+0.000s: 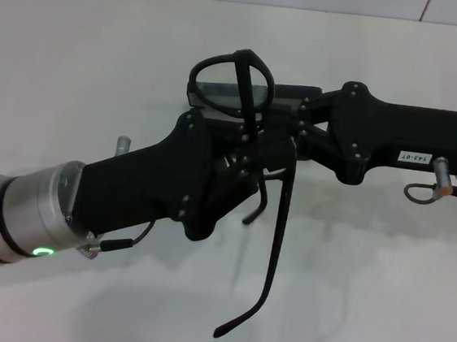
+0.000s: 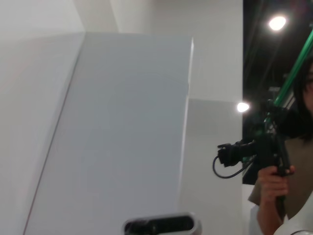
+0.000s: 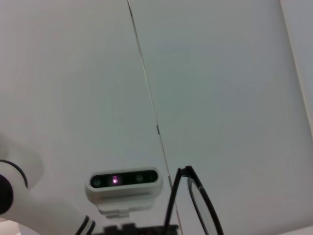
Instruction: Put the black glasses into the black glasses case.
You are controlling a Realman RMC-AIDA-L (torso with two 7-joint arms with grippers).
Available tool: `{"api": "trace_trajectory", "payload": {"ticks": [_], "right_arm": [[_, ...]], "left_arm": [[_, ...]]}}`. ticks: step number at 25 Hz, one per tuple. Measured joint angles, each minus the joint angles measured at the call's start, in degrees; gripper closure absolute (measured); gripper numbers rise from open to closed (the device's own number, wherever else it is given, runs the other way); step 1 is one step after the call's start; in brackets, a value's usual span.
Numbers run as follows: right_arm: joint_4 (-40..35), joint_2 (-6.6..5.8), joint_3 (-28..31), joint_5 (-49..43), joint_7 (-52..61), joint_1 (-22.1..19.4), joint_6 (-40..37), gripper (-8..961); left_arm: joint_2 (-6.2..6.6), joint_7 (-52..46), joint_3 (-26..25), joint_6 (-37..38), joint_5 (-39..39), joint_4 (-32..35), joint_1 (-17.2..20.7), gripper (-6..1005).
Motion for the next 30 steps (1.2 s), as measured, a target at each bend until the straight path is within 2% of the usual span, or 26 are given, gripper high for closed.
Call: {"api": "trace_trajectory", "payload": {"ticks": [14, 20, 24, 30], "right_arm": [[0.0, -0.04, 0.2, 0.8, -0.1, 0.0, -1.8, 921], [0.3, -0.35, 2.6, 0.8, -1.1, -0.8, -1.1, 921], [-0.3, -0.62, 7.6, 0.8, -1.1, -2.5, -2.9, 921], [-0.4, -0.72, 19.2, 0.9, -0.7, -3.6, -13.0, 921]], "left_arm": [[-0.11, 0.0, -0.2, -2.4, -2.3, -0.7, -0.1, 956], [0.27, 0.0, 0.3, 0.8, -1.8, -0.5, 0.1, 955], [0.48, 0.0, 0.2, 4.5, -1.7, 0.1, 0.4, 955], [0.58, 0.1, 0.0, 4.5, -1.5, -0.1, 0.5, 955]]}}
